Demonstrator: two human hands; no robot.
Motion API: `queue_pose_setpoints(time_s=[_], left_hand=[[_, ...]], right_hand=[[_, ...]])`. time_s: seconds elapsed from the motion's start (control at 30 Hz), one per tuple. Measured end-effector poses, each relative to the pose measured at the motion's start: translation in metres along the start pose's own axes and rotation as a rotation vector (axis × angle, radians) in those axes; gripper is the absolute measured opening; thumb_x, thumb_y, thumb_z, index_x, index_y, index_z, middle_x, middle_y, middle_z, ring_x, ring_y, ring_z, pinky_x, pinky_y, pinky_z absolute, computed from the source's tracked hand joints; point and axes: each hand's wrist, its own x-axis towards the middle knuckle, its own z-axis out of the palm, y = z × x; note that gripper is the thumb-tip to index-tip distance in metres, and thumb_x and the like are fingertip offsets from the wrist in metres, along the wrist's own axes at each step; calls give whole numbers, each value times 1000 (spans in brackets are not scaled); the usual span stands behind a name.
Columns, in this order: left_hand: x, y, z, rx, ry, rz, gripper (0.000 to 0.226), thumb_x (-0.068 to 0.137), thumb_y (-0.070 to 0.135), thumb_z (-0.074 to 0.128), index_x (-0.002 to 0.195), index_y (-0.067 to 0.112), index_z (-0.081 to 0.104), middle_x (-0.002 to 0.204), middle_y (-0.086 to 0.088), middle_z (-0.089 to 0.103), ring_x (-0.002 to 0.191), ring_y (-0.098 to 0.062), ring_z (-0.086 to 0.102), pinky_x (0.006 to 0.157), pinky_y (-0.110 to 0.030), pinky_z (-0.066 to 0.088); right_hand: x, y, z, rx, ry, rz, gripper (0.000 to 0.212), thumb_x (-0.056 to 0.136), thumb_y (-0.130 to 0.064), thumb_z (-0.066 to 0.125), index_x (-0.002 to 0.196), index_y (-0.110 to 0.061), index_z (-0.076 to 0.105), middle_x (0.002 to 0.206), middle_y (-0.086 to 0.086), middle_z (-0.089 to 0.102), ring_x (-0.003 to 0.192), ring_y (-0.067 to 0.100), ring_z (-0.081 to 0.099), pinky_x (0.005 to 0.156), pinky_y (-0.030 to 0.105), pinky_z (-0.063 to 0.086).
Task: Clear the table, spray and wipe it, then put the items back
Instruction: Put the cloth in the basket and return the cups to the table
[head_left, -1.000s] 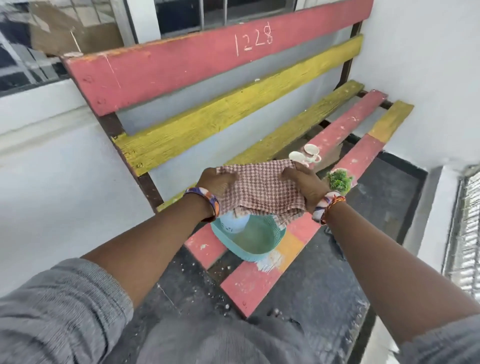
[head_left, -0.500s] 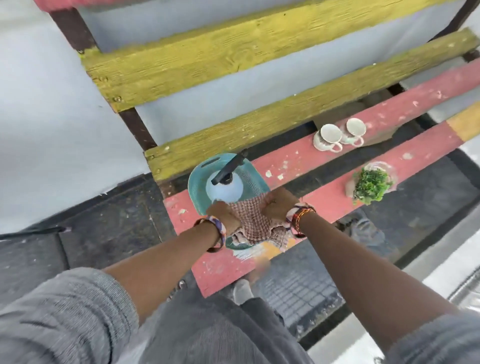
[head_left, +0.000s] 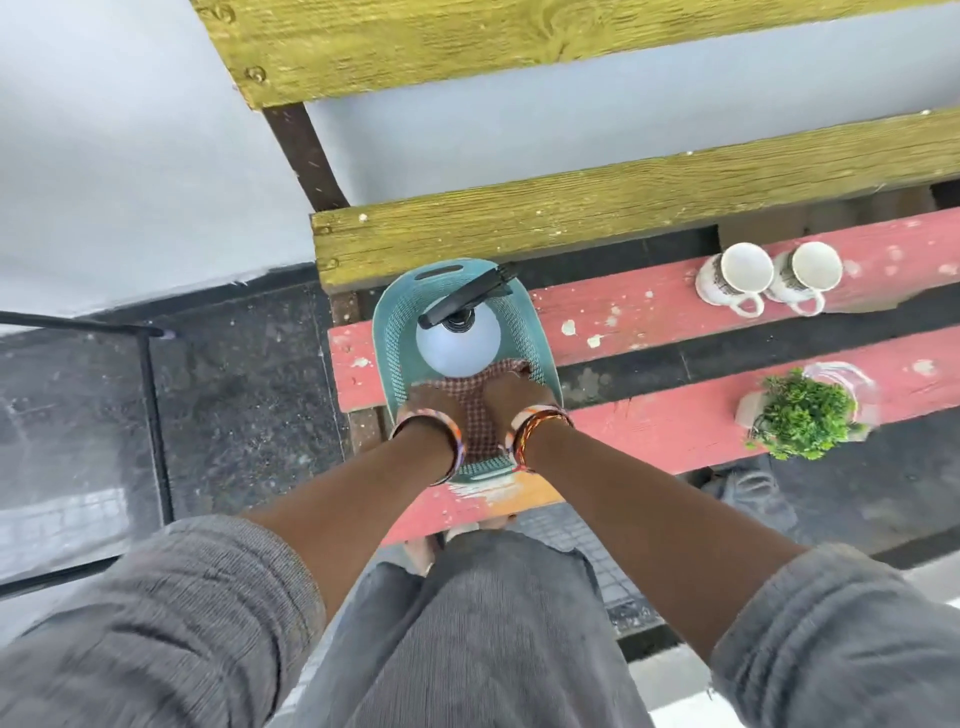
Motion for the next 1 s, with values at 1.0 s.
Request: queue_pose_setpoints(time_s=[1.0], left_hand=[[-24,4,-33,143,-72,372,38,91,14,47,129,9,49,133,-11,53,121,-27,52,99,-35,43]], right_hand=[[-58,8,-14,161,167,-129,27,84,1,50,109,2,63,111,21,65,108,34,59,87,35,47]])
